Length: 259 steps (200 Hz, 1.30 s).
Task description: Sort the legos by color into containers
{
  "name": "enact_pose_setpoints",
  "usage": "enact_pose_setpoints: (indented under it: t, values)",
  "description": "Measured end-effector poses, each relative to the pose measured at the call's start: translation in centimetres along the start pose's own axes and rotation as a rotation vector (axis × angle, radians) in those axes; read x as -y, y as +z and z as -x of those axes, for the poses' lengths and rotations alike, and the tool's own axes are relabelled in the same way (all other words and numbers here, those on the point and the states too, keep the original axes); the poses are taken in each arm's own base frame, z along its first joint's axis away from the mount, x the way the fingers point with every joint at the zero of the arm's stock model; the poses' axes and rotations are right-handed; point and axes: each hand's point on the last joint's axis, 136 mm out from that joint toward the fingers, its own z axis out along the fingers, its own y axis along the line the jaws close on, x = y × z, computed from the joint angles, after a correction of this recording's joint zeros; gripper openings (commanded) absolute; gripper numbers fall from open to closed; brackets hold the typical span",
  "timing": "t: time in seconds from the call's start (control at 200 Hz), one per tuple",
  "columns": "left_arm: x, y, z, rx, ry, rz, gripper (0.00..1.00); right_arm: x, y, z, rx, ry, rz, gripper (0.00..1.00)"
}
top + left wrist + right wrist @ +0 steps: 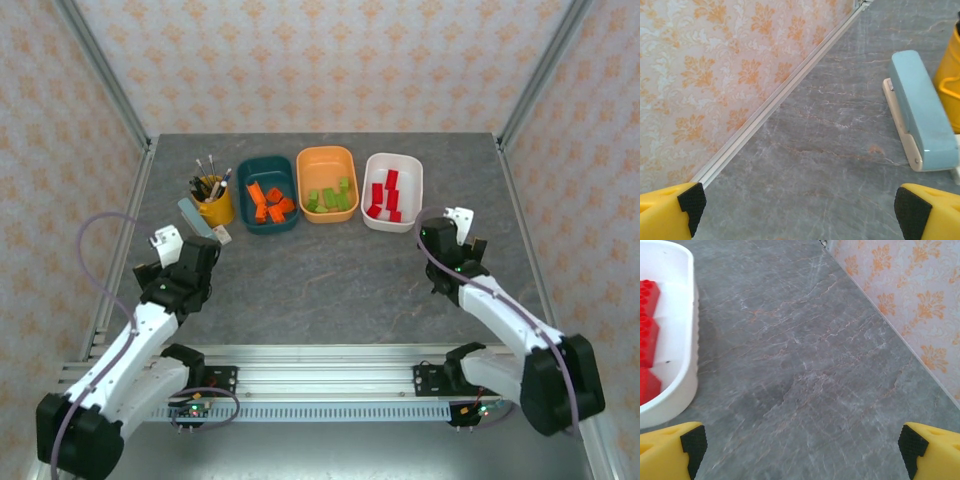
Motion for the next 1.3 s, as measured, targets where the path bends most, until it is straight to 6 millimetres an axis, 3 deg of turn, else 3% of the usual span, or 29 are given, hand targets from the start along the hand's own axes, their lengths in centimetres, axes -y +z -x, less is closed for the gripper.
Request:
enact_pose_setpoints:
  t: [0.225,0.415,0.576,0.711,0.841,1.006,1.151,1.296]
  values:
    - [3.7,3.9,-2.7,-0.004,0.030,-0.067,1.00,-0.4,4.9,-1.3,-0.007,0.017,-0.005,1.00]
    - [6.6,6.5,-2.1,0.016,0.007,-0.145,1.00,-0.9,7.5,-1.5,-0.009,0.036,0.061,1.00]
    - [9.3,8.1,-0.7,0.035,0.014,-0.215,1.00,-0.9,8.2,0.1,0.066,0.090,0.141,1.00]
    - [10.8,8.9,0.8,0.077,-0.004,-0.261,1.00,-0.2,9.3,-1.4,0.067,0.122,0.170,1.00]
    - [11.5,9.2,1.0,0.092,0.002,-0.293,1.00,-0.7,9.3,-2.7,0.058,0.120,0.210,0.99]
    - [12.4,8.8,1.5,0.151,-0.012,-0.353,1.00,-1.0,9.1,-1.8,0.094,0.132,0.229,0.99]
    - [12.6,9.1,0.1,0.138,0.013,-0.368,1.00,-1.1,9.1,-1.5,0.103,0.135,0.234,0.99]
    - [12.8,8.9,0.4,0.153,0.008,-0.381,1.00,-1.1,9.1,-1.5,0.103,0.135,0.235,0.99]
